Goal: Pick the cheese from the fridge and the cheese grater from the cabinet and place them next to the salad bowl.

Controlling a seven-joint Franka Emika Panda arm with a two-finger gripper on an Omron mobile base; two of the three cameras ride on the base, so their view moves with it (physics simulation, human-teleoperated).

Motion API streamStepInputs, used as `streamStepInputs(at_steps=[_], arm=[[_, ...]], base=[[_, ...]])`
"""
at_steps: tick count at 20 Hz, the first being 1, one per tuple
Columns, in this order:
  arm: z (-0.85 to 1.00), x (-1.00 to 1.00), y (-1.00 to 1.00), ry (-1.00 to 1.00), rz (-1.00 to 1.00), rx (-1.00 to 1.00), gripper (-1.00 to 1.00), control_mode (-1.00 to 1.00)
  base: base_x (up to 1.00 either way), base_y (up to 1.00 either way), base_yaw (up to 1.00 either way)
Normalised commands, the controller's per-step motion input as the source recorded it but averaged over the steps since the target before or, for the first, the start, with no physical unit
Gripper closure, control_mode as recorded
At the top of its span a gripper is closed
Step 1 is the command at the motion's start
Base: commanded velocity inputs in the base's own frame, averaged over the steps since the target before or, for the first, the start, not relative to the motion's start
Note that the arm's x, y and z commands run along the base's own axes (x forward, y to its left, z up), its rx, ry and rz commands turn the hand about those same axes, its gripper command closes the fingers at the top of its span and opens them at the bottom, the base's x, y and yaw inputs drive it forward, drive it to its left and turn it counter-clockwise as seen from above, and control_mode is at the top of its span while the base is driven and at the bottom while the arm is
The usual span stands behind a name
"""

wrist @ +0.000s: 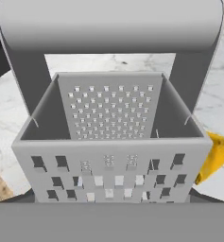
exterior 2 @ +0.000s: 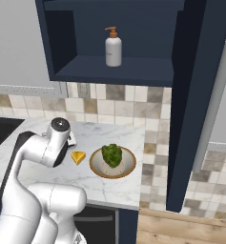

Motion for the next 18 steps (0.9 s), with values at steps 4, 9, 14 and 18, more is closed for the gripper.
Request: streamStepInputs(at_steps=[4,9,14,18], arm=[[-0.44,0.35,0.01,0.00,0.04,0.01,1.00,-1.00],[-0.45,0.41,0.01,0.00,0.06,0.03,1.00,-1.00],[-0.42,0.16,0.00,0.00,0.13,0.07,1.00,-1.00],[-0.48,-0.01,0.00,0.00,0.15,0.08,1.00,-1.00]], base=[[0.00,0.00,0.00],[0.00,0.00,0.00],[0.00,0.00,0.00],[0.00,0.00,0.00]])
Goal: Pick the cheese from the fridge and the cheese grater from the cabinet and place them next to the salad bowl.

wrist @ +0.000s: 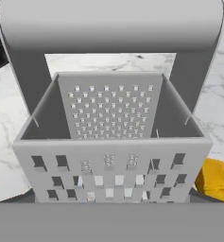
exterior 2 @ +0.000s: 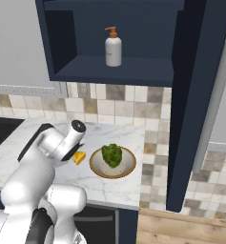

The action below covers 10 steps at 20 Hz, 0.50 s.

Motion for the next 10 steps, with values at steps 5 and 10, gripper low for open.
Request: streamStepInputs(at_steps=[5,10], arm=[[-0.25,-0.08,0.00,0.00,0.08,0.11,1.00,-1.00],[-0.32,0.00,0.00,-0.01,0.03,0.07,1.00,-1.00]], base=[[0.00,0.00,0.00],[0.00,0.00,0.00]])
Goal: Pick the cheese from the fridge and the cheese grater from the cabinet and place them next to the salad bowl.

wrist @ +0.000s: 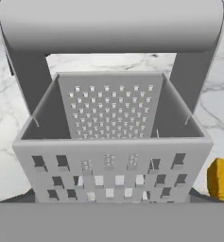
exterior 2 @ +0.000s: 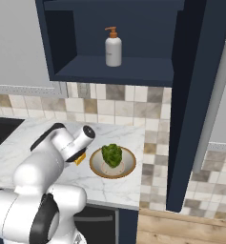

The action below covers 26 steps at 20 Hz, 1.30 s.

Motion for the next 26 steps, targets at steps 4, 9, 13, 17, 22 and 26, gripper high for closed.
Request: streamStepInputs(at_steps=[4,9,13,17,22,26], arm=[[-0.31,0.00,0.00,-0.10,0.05,0.06,1.00,-1.00],[-0.21,-0.01,0.00,-0.21,0.04,0.02,1.00,-1.00],[-0.19,-0.02,0.02,-0.22,0.03,0.00,1.00,-1.00],[-0.27,-0.12,0.08,-0.16,0.01,0.00,1.00,-1.00],[-0.30,-0.14,0.11,-0.09,0.00,0.00,1.00,-1.00],[-0.28,-0.17,0.16,-0.02,0.00,0.00,1.00,-1.00]], base=[[0.00,0.00,0.00],[0.00,0.00,0.00],[0.00,0.00,0.00],[0.00,0.00,0.00],[0.00,0.00,0.00],[0.00,0.00,0.00]])
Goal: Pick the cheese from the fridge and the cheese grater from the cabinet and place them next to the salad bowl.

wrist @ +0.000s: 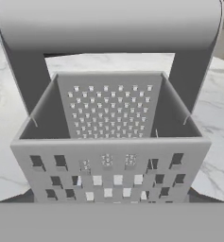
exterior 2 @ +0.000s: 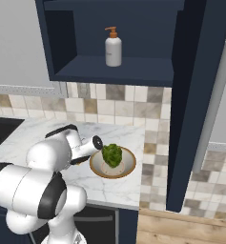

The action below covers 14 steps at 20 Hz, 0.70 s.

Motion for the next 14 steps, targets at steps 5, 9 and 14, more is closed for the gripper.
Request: streamStepInputs(at_steps=[5,9,14], arm=[[-0.27,-0.12,0.09,0.00,0.00,0.00,1.00,-1.00],[-0.25,-0.08,0.00,0.00,0.00,0.00,1.00,-1.00],[-0.19,-0.12,0.00,-0.01,0.00,0.00,-1.00,-1.00]], base=[[0.00,0.00,0.00],[0.00,0.00,0.00],[0.00,0.00,0.00]])
